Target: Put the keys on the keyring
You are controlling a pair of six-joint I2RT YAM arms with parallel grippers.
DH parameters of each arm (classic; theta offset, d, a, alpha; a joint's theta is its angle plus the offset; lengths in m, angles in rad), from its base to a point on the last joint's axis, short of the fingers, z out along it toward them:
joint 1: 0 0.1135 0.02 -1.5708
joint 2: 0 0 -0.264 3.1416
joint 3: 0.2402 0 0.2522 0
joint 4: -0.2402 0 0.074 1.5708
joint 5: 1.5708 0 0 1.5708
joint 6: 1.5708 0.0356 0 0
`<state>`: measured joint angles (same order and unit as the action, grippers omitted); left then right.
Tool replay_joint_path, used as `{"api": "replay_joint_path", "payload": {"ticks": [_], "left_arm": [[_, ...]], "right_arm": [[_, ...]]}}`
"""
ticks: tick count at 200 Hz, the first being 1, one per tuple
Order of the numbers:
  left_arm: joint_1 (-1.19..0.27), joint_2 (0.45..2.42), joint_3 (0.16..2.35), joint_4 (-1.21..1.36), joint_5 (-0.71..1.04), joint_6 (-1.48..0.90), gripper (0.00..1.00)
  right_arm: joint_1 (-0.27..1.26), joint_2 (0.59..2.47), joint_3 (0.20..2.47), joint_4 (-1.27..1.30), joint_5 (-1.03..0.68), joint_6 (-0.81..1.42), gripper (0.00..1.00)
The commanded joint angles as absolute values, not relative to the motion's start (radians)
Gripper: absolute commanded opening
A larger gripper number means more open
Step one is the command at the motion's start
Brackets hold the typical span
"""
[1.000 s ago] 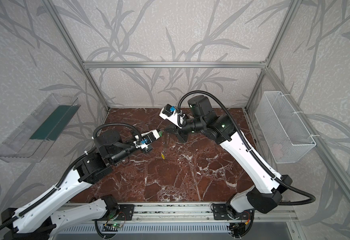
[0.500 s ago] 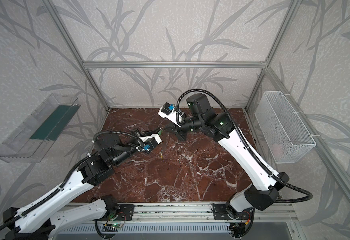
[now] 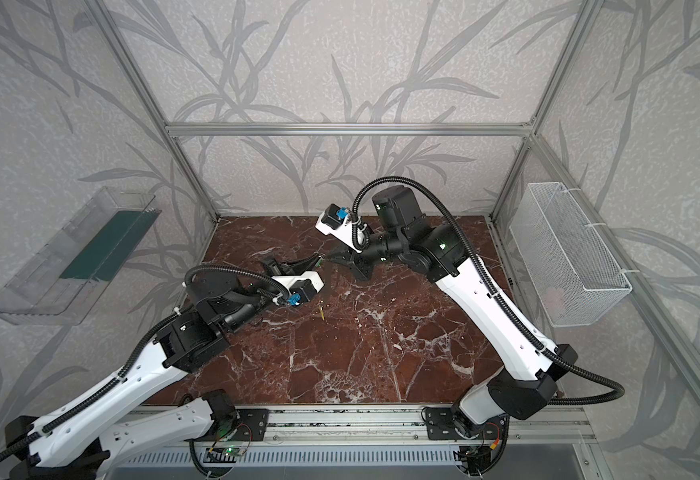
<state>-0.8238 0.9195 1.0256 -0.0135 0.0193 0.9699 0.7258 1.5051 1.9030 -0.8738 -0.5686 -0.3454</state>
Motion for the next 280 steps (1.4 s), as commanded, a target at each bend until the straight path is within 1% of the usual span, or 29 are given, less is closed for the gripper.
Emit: {"api": "replay_joint_path", "payload": {"ticks": [1, 111, 116, 136, 190, 194, 215, 280], "left_arm": [[-0.821, 0.894, 1.055, 0.065, -0.009, 1.012, 0.0], [-0.82, 0.879, 1.063, 0.058, 0.013, 1.097, 0.0], [-0.819, 0.88, 1.065, 0.057, 0.012, 1.133, 0.0], [-0.818, 0.884, 1.079, 0.034, 0.005, 1.154, 0.0], [-0.798, 0.903, 1.154, -0.125, 0.009, 1.114, 0.0], [-0.796, 0.906, 1.157, -0.135, 0.01, 1.08, 0.0], [-0.789, 0.924, 1.187, -0.179, 0.008, 1.059, 0.0], [-0.762, 0.959, 1.198, -0.202, 0.0, 1.049, 0.0]], "right_arm": [[0.747, 1.516, 1.921, -0.957, -0.635, -0.351, 0.0], [0.749, 1.536, 1.955, -0.996, -0.676, -0.36, 0.0], [0.748, 1.536, 1.957, -0.997, -0.679, -0.359, 0.0], [0.749, 1.534, 1.959, -1.002, -0.691, -0.362, 0.0], [0.75, 1.516, 1.957, -1.006, -0.747, -0.371, 0.0], [0.75, 1.515, 1.957, -1.006, -0.75, -0.371, 0.0], [0.75, 1.508, 1.957, -1.008, -0.76, -0.373, 0.0], [0.75, 1.494, 1.953, -1.009, -0.795, -0.38, 0.0]]}}
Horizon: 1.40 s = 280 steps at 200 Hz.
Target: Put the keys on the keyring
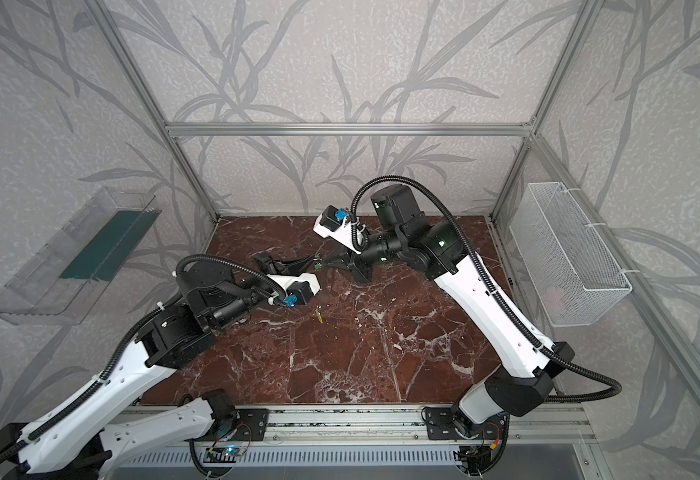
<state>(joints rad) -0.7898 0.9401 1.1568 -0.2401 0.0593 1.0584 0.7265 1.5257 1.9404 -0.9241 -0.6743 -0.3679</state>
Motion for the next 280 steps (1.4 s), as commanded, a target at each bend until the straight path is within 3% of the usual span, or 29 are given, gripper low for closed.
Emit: {"api": "replay_joint_path", "payload": {"ticks": [1, 46, 81, 147, 206, 280], "left_arm": [[-0.761, 0.959, 1.198, -0.203, 0.0, 1.05, 0.0], [-0.754, 0.963, 1.2, -0.213, 0.0, 1.045, 0.0], [-0.75, 0.959, 1.198, -0.217, -0.02, 1.043, 0.09], [-0.745, 0.951, 1.182, -0.173, -0.097, 0.958, 0.13], [-0.744, 0.918, 1.088, -0.066, -0.139, 0.644, 0.21], [-0.742, 0.827, 0.937, 0.001, -0.138, 0.367, 0.28]], "right_arm": [[0.75, 1.493, 1.953, -1.009, -0.796, -0.38, 0.0], [0.75, 1.494, 1.952, -1.001, -0.781, -0.376, 0.0], [0.747, 1.48, 1.936, -0.965, -0.737, -0.36, 0.0], [0.722, 1.433, 1.861, -0.863, -0.664, -0.313, 0.0], [0.684, 1.42, 1.818, -0.787, -0.656, -0.297, 0.0], [0.603, 1.435, 1.821, -0.742, -0.802, -0.355, 0.0]]}}
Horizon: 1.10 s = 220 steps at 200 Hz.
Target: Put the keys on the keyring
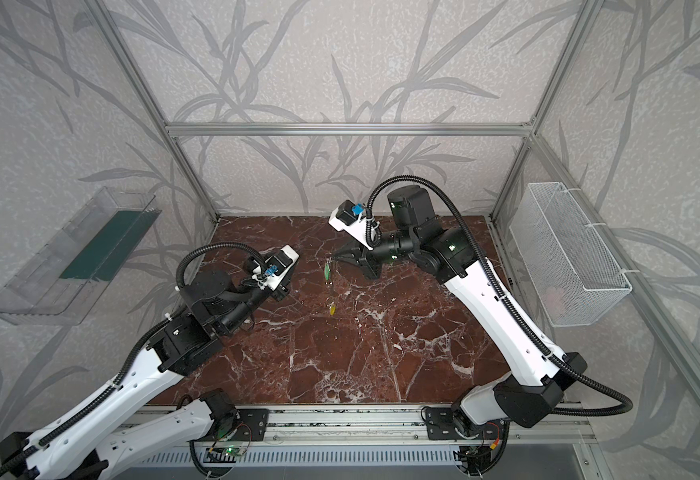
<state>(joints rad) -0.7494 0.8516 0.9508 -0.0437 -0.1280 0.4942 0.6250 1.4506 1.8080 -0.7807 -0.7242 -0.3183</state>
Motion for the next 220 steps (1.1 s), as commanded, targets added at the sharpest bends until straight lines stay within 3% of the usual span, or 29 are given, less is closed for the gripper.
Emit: {"api": "replay_joint_path", "payload": {"ticks": [1, 90, 157, 220], "left_arm": [[-0.742, 0.827, 0.937, 0.001, -0.138, 0.366, 0.28], [-0.695, 0.866, 1.001, -0.143, -0.055, 0.197, 0.29], [-0.601, 0.884, 1.023, -0.167, 0.21, 0.163, 0.32], [-0.473, 0.952, 1.11, -0.205, 0.547, 0.154, 0.34]], "right_arm": [[0.601, 1.436, 1.822, -0.743, -0.805, -0.357, 0.0], [0.501, 1.502, 2.024, -0.956, -0.983, -0.563, 0.0], [0.453, 1.552, 2.145, -1.103, -1.179, -0.739, 0.0], [0.454, 1.643, 2.306, -1.267, -1.202, -0.849, 0.0]]}}
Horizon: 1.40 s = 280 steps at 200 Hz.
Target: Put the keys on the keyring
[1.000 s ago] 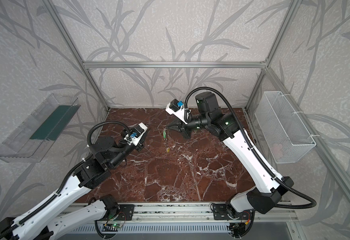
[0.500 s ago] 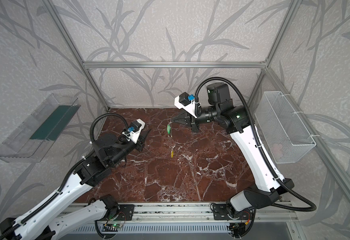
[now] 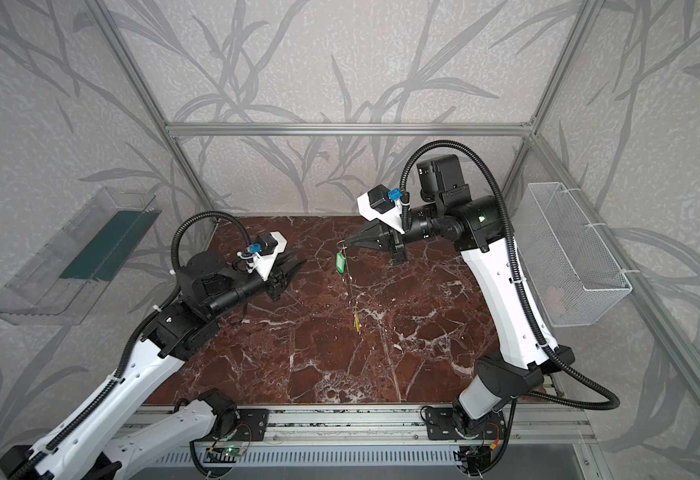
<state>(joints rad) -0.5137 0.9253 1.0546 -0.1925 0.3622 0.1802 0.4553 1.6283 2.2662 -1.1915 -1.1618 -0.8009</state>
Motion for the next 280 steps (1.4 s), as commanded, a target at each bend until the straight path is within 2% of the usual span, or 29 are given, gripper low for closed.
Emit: {"api": "replay_joint_path", "payload": {"ticks": [1, 45, 108, 123, 154, 160, 165, 181, 204, 241, 261, 280], "left_arm": [[-0.471, 0.953, 1.111, -0.204, 0.551, 0.153, 0.34], [-0.367, 1.032, 1.14, -0.113, 0.836, 0.077, 0.35], [-0.298, 1.195, 1.23, -0.054, 1.179, 0.014, 0.36], [-0.289, 1.225, 1.225, 0.037, 1.25, -0.056, 0.37], [-0.281, 1.301, 1.204, 0.393, 1.356, -0.342, 0.43], [-0.281, 1.32, 1.207, 0.458, 1.376, -0.405, 0.46], [-0.281, 1.335, 1.209, 0.514, 1.39, -0.46, 0.53], [-0.283, 1.378, 1.209, 0.699, 1.417, -0.629, 0.64], [-0.283, 1.406, 1.203, 0.826, 1.407, -0.747, 0.65], [-0.288, 1.365, 1.144, 0.822, 1.345, -0.719, 0.65], [-0.297, 1.34, 1.131, 0.719, 1.315, -0.639, 0.65], [-0.322, 1.305, 1.147, 0.431, 1.256, -0.438, 0.65]], "right_arm": [[0.454, 1.644, 2.306, -1.267, -1.201, -0.849, 0.0], [0.454, 1.649, 2.297, -1.28, -1.201, -0.871, 0.0], [0.453, 1.67, 2.318, -1.299, -1.221, -0.887, 0.0], [0.454, 1.677, 2.324, -1.302, -1.227, -0.887, 0.0], [0.459, 1.687, 2.336, -1.305, -1.23, -0.887, 0.0], [0.461, 1.689, 2.338, -1.305, -1.229, -0.886, 0.0], [0.461, 1.691, 2.342, -1.304, -1.227, -0.885, 0.0], [0.464, 1.698, 2.349, -1.303, -1.223, -0.881, 0.0], [0.466, 1.701, 2.358, -1.298, -1.223, -0.878, 0.0], [0.468, 1.701, 2.367, -1.287, -1.216, -0.868, 0.0], [0.469, 1.728, 2.372, -1.28, -1.219, -0.863, 0.0], [0.473, 1.736, 2.379, -1.279, -1.215, -0.86, 0.0]]}}
